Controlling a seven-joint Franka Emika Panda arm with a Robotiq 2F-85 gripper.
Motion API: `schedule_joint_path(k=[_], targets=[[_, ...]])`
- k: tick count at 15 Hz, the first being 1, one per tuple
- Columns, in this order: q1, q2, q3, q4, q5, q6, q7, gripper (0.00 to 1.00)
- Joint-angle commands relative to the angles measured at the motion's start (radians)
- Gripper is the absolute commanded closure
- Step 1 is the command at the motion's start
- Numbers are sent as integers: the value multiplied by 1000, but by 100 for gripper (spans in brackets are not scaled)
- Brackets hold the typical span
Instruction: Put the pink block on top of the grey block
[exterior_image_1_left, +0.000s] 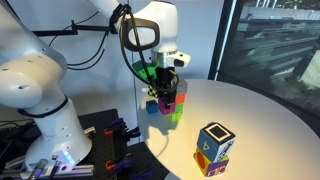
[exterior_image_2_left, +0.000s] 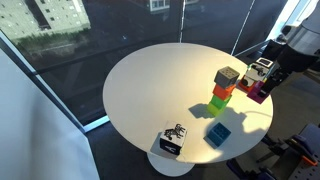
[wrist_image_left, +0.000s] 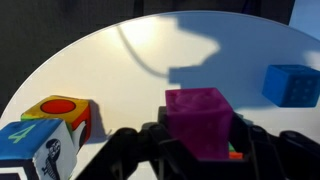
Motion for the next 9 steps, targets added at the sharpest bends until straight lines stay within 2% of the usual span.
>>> schedule_joint_path(k=[1, 9], targets=[[0, -65, -1, 25, 1, -80, 10, 68], [11, -94, 3, 109, 21, -174, 28, 68]])
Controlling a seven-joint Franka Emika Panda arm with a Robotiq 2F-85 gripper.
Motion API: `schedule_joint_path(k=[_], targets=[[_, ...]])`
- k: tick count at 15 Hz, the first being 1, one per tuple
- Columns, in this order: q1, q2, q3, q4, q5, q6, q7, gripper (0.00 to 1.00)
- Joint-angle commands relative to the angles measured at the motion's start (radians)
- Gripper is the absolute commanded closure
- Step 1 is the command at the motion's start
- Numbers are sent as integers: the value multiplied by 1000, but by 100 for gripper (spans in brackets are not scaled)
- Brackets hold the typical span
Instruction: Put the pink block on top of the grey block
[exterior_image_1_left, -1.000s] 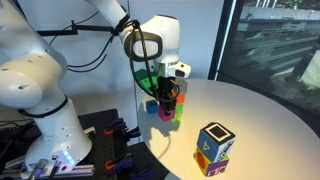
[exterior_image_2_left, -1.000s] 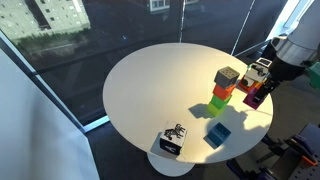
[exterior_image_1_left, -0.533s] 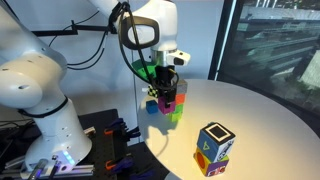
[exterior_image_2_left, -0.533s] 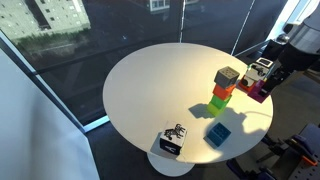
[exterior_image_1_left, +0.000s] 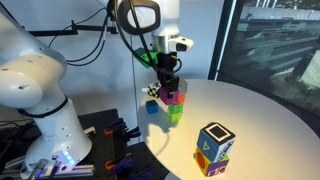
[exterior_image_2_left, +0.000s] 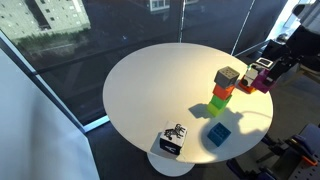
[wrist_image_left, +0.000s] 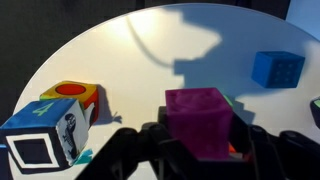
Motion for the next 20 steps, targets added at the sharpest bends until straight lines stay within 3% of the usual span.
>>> schedule_joint_path(k=[1, 10, 20], targets=[[11, -9, 2, 66, 23, -71, 23, 68], [41, 5, 26, 159, 78, -120, 62, 68], [53, 40, 105, 237, 66, -121, 221, 68]])
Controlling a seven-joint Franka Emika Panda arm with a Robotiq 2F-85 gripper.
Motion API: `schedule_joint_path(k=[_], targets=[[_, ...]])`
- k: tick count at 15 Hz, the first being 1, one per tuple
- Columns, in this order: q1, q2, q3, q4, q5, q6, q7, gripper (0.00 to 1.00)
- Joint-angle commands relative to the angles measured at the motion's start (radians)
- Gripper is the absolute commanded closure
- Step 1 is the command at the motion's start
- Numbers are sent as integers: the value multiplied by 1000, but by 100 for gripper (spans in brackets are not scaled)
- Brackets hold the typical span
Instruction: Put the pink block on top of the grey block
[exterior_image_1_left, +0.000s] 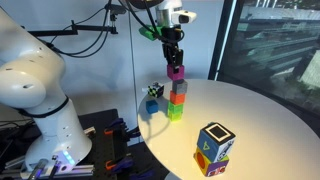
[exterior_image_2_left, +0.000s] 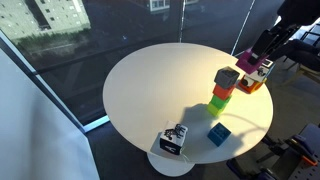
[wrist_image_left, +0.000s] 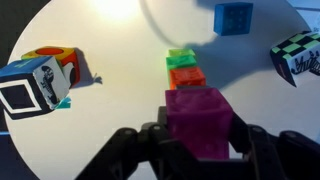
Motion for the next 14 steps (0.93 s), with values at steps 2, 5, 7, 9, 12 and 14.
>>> schedule_joint_path(k=[2, 5, 7, 9, 12, 14], targets=[[-6, 55, 28, 83, -4, -45, 86, 68], [-10, 97, 34, 125, -9, -68, 121, 68], [-11, 129, 33, 154, -10, -80, 139, 68], [-11, 158, 32, 182, -11, -92, 153, 68], [-9, 196, 32, 214, -13, -101, 168, 68], [-7, 218, 33, 230, -17, -101, 181, 68]])
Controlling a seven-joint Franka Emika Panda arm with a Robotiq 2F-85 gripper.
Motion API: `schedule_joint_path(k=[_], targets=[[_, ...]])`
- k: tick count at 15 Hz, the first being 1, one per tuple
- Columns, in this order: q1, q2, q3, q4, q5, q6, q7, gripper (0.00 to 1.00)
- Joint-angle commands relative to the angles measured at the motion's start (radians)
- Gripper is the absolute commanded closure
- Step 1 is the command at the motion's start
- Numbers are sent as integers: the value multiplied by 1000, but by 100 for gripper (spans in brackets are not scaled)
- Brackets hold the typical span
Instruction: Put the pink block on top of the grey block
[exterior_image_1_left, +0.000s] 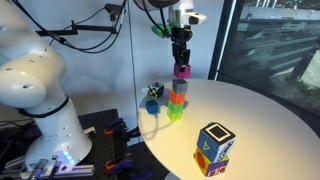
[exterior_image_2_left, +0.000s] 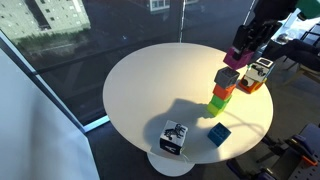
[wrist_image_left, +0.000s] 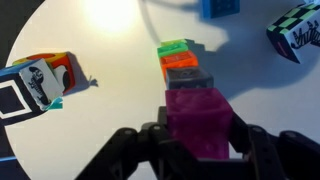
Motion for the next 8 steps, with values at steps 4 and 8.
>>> schedule_joint_path(k=[4, 8], targets=[[-3, 76, 11, 79, -21, -43, 56, 68], [0, 88, 11, 78, -22, -46, 52, 68]])
